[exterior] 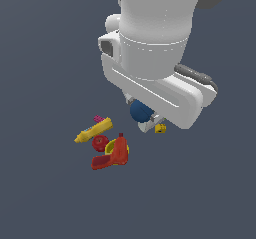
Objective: Pick up a designated object from a clutter of objects.
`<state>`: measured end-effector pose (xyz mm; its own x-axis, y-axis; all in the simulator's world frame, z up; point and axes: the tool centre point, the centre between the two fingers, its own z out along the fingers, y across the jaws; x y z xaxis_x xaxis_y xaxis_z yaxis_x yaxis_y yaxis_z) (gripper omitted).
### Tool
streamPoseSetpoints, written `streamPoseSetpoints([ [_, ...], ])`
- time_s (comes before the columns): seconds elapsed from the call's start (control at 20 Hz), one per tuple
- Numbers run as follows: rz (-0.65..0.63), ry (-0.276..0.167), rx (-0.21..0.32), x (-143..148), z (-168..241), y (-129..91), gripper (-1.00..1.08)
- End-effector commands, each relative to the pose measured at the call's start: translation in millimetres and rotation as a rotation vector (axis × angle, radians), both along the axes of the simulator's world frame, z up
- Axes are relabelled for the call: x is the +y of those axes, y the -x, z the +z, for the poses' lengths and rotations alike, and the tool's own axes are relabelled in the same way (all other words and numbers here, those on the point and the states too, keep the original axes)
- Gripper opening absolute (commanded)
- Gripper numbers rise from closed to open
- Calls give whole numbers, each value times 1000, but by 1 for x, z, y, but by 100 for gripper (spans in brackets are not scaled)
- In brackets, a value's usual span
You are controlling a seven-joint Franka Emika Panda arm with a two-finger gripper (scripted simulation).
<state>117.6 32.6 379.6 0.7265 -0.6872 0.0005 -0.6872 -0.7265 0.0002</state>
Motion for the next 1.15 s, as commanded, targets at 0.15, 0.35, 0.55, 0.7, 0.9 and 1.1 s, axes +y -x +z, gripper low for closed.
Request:
streamPoseSetpoints([
  [0.15, 0, 0, 0, 0, 28, -12, -100],
  [0.35, 0, 0, 0, 0, 43, -19, -100],
  [0.55, 0, 0, 0, 0, 53, -24, -100],
  [0.7, 0, 0, 0, 0, 57, -27, -100],
  [0.9, 0, 0, 0, 0, 61, -29, -100],
  [1.1, 0, 0, 0, 0, 63, -30, -100],
])
